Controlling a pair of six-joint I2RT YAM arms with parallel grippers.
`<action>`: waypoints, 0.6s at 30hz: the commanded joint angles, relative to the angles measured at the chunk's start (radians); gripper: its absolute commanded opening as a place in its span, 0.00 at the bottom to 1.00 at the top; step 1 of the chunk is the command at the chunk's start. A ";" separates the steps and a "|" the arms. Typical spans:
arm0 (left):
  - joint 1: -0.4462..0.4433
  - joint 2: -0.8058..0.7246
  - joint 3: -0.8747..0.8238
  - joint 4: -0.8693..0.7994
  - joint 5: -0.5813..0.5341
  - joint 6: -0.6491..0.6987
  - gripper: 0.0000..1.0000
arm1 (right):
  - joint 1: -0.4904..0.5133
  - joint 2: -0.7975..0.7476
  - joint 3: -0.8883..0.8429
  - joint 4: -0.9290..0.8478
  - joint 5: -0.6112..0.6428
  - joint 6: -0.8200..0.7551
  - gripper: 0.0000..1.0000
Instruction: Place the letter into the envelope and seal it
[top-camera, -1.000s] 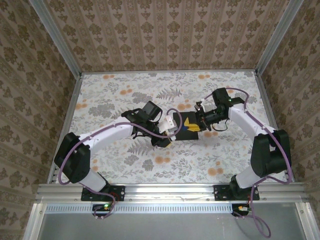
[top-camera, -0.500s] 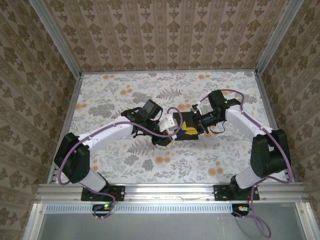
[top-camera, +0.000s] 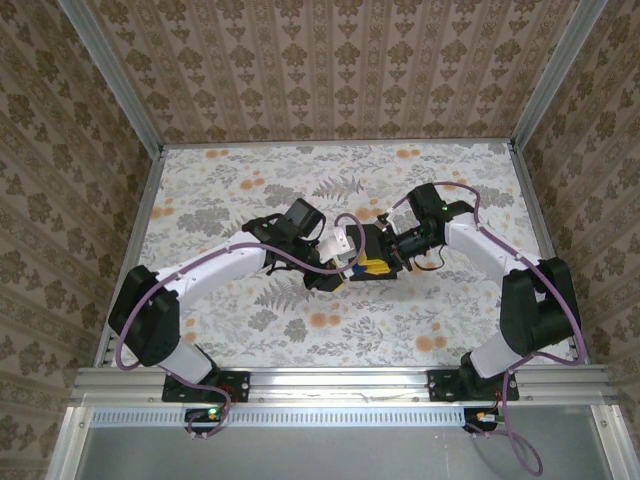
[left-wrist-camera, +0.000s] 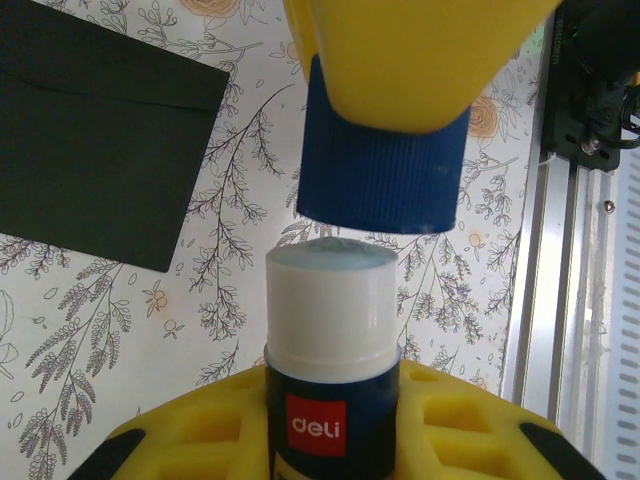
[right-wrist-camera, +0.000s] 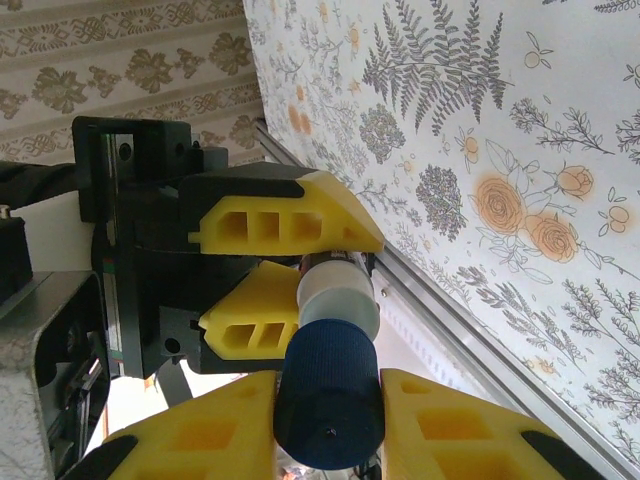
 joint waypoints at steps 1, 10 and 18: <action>-0.008 -0.009 0.022 -0.005 0.028 0.014 0.00 | 0.009 0.013 -0.001 0.015 -0.024 0.019 0.28; -0.009 -0.011 0.022 0.002 0.034 0.008 0.00 | 0.015 0.019 0.001 0.021 -0.020 0.023 0.28; -0.009 -0.010 0.024 0.003 0.036 0.007 0.00 | 0.019 0.024 0.000 0.045 -0.023 0.040 0.28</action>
